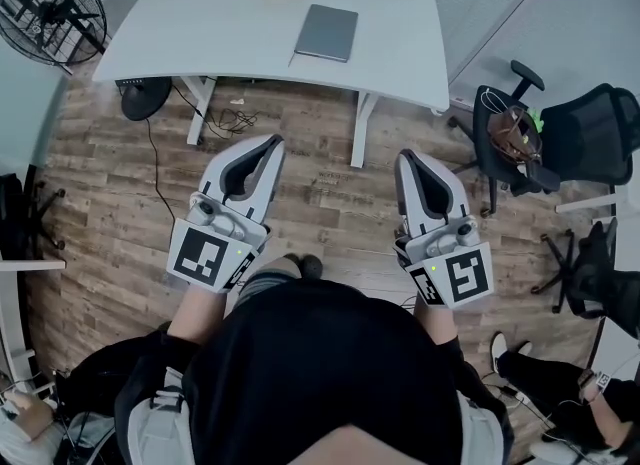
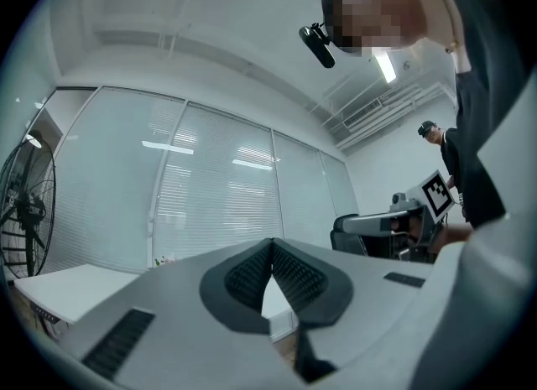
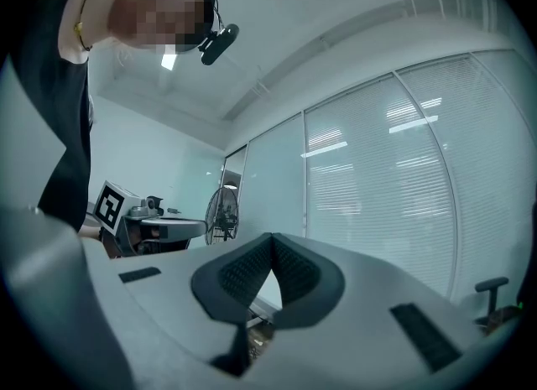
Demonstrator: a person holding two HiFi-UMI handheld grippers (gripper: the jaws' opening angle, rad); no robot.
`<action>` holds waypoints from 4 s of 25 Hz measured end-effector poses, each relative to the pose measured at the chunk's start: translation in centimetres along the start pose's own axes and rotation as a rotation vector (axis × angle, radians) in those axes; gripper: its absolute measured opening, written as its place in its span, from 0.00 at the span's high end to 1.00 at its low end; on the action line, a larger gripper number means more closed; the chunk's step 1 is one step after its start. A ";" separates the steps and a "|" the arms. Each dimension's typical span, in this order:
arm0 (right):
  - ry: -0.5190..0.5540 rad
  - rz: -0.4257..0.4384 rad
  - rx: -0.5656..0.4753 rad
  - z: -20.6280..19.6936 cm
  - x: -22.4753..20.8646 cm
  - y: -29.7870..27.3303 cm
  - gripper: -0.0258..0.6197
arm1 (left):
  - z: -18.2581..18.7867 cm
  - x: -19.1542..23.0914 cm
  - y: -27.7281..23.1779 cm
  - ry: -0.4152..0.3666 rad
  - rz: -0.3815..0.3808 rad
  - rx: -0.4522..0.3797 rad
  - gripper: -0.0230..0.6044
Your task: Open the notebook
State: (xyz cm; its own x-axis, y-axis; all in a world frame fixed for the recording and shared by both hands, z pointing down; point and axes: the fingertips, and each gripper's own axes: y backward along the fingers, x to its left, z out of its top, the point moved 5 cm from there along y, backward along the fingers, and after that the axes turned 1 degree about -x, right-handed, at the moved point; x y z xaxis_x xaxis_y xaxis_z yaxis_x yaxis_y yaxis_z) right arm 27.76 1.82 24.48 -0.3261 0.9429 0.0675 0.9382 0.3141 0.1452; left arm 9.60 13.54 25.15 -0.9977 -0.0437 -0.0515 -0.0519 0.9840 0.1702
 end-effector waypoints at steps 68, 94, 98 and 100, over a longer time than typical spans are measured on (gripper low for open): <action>0.023 -0.194 0.016 -6.9 -15.0 -33.1 0.95 | -6.5 29.8 -25.5 -0.011 -0.169 0.011 0.94; -0.074 -0.321 0.170 -14.5 -18.9 -34.4 0.95 | -8.3 31.3 -27.1 0.014 -0.172 0.031 0.94; -0.074 -0.363 0.215 -17.5 -19.8 -34.5 0.95 | -8.4 32.0 -26.9 0.012 -0.161 0.037 0.94; -0.088 -0.372 0.244 -19.0 -20.1 -34.5 0.95 | -8.5 32.3 -26.8 0.013 -0.155 0.038 0.94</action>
State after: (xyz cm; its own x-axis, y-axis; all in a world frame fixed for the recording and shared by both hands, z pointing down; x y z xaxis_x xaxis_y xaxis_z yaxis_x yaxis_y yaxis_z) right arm -0.21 -30.11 36.90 -0.6450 0.7635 -0.0309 0.7624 0.6403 -0.0937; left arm -21.57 -15.69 27.29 -0.9783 -0.1978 -0.0611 -0.2041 0.9711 0.1240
